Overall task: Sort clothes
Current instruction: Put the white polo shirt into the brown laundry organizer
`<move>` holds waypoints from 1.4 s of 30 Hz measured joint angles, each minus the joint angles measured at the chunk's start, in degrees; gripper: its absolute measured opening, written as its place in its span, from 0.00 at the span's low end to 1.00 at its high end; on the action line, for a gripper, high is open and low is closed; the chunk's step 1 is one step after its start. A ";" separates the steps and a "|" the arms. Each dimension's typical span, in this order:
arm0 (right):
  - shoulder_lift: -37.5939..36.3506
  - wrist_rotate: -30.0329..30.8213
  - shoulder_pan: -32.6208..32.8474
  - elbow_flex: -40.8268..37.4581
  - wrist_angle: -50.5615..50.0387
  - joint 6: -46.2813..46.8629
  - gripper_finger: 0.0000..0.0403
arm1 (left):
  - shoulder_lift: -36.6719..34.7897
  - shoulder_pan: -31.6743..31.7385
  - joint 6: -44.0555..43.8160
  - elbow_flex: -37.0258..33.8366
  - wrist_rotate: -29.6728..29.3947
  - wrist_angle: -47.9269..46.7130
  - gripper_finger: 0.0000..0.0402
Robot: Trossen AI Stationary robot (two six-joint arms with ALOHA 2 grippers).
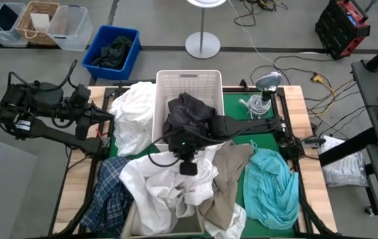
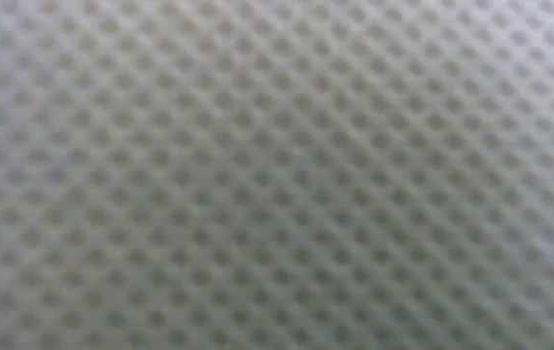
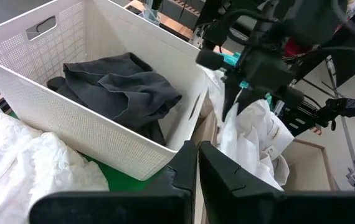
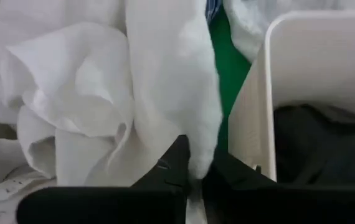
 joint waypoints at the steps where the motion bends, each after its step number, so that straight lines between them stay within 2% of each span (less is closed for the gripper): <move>1: -0.32 0.09 0.13 0.19 0.28 -0.01 0.04 | 0.00 0.02 0.00 0.00 0.02 0.00 0.00; 6: -2.78 3.83 2.31 0.36 3.98 0.43 0.03 | 0.00 0.01 0.00 0.00 0.00 -0.02 0.00; 11: -4.75 4.03 5.06 0.44 11.46 0.72 0.03 | 0.04 0.00 0.00 0.00 0.00 -0.02 0.00; 19: -3.68 3.96 11.23 0.42 34.80 1.23 0.02 | 0.16 0.00 0.26 -0.02 -0.02 0.00 0.00; 23: -2.43 3.99 13.41 -0.10 42.79 -0.90 0.02 | -0.11 0.01 0.24 -0.02 -0.02 0.01 0.00; 27: -0.05 4.02 13.95 -0.53 41.52 1.72 0.02 | -0.47 0.00 0.08 -0.02 -0.04 0.02 0.00; 33: 4.79 4.07 13.88 -0.68 27.94 6.14 0.03 | -0.62 0.02 0.42 -0.02 -1.26 0.04 0.00; 42: 10.40 5.25 13.64 -0.68 16.20 7.07 0.03 | -0.96 0.00 0.02 -0.27 -1.47 0.03 0.00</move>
